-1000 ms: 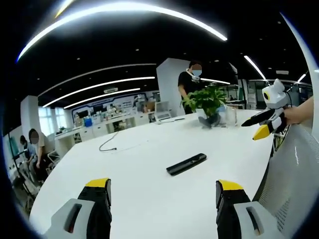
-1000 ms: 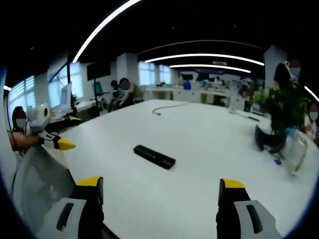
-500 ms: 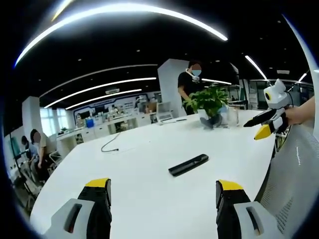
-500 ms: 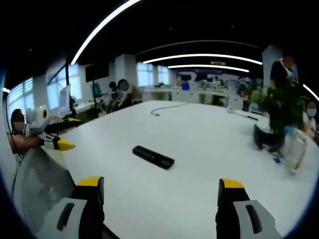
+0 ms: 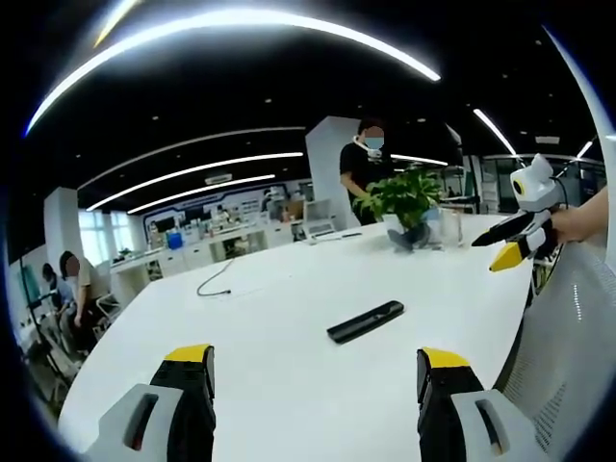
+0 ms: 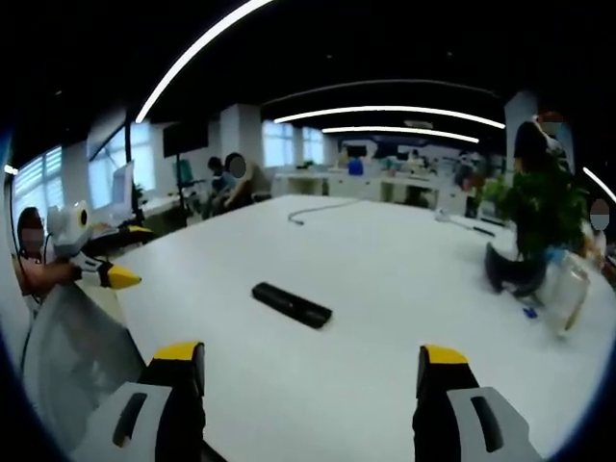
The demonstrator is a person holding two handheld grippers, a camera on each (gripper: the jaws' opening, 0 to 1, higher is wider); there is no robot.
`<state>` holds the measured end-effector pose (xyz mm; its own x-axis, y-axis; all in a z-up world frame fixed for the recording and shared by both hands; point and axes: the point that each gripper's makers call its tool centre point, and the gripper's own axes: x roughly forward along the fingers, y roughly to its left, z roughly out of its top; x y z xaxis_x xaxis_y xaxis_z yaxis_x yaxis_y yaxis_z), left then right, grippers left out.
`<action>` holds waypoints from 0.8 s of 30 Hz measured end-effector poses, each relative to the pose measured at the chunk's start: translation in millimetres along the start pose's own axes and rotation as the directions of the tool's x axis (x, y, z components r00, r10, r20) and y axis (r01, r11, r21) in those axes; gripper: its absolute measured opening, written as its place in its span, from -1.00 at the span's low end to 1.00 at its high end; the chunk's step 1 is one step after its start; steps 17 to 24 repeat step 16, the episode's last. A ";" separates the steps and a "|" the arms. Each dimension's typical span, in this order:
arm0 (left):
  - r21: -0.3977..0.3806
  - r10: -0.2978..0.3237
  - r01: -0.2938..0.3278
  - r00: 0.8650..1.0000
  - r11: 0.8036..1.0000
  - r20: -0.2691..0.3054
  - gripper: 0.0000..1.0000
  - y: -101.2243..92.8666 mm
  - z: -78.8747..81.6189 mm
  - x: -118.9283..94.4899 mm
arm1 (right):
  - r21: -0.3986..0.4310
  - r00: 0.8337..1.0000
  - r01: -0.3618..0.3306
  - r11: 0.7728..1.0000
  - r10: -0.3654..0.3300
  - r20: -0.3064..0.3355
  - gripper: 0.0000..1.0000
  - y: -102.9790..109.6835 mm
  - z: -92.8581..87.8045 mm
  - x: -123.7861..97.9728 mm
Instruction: Press the specified remote control buttons in sequence, fully releasing each button before pressing the next.
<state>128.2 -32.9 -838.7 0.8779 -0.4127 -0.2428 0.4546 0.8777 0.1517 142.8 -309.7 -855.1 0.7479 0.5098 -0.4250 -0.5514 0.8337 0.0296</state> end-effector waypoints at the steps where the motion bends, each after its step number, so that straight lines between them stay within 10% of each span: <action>1: -0.001 -0.001 0.001 1.000 1.000 0.000 0.79 -0.2 0.0 -0.1 | 0.001 1.000 0.004 1.000 -0.004 0.001 0.80 -0.7 0.1 -0.2; 24: 0.014 -0.026 0.027 0.999 1.000 -0.020 0.79 -5.7 -3.2 1.4 | -0.023 0.999 0.045 0.999 -0.045 -0.001 0.66 -7.3 1.0 -5.1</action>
